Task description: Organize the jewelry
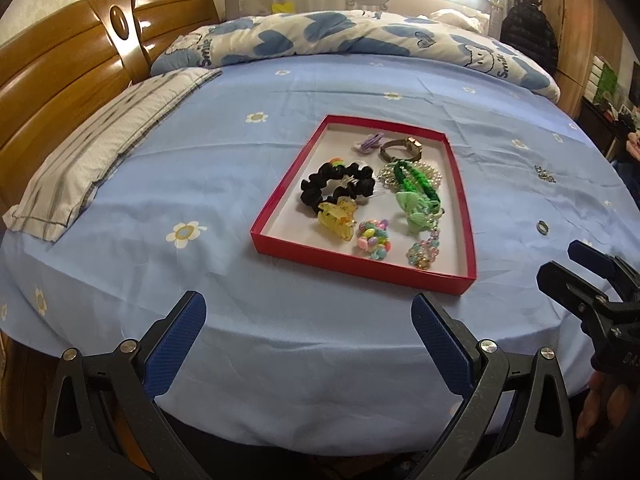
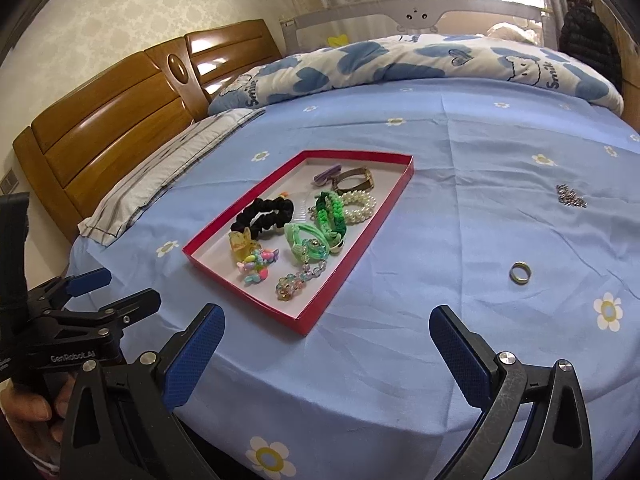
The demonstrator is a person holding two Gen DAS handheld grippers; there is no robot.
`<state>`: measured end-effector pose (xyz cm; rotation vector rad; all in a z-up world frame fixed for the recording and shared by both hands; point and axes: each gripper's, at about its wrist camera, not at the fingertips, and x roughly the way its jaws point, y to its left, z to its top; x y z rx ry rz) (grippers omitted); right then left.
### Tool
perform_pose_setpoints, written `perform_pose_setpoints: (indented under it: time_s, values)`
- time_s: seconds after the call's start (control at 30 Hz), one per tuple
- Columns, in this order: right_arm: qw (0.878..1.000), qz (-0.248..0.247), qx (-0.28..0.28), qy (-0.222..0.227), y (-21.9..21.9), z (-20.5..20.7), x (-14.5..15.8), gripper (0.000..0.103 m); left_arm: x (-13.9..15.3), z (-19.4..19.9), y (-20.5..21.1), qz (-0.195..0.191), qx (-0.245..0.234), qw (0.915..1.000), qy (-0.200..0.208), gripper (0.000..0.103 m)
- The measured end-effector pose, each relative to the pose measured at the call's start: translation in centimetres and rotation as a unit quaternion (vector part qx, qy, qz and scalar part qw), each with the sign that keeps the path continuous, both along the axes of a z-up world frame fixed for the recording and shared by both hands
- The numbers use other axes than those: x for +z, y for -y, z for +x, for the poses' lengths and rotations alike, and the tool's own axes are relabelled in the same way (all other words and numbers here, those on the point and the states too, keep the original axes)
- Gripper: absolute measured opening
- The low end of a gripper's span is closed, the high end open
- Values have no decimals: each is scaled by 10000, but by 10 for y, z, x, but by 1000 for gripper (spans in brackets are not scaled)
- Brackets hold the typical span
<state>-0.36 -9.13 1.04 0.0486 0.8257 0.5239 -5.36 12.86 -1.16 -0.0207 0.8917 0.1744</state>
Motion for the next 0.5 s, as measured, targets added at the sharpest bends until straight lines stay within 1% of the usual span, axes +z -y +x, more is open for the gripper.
perform_pose_setpoints:
  time_s: [0.2, 0.5]
  values:
    - [9999, 2, -55, 94, 3, -2, 5, 103, 4, -2, 8, 83, -99, 9999, 39, 103]
    - [9999, 35, -89, 54, 5, -1, 3, 103, 4, -2, 5, 72, -19, 10000, 63, 103]
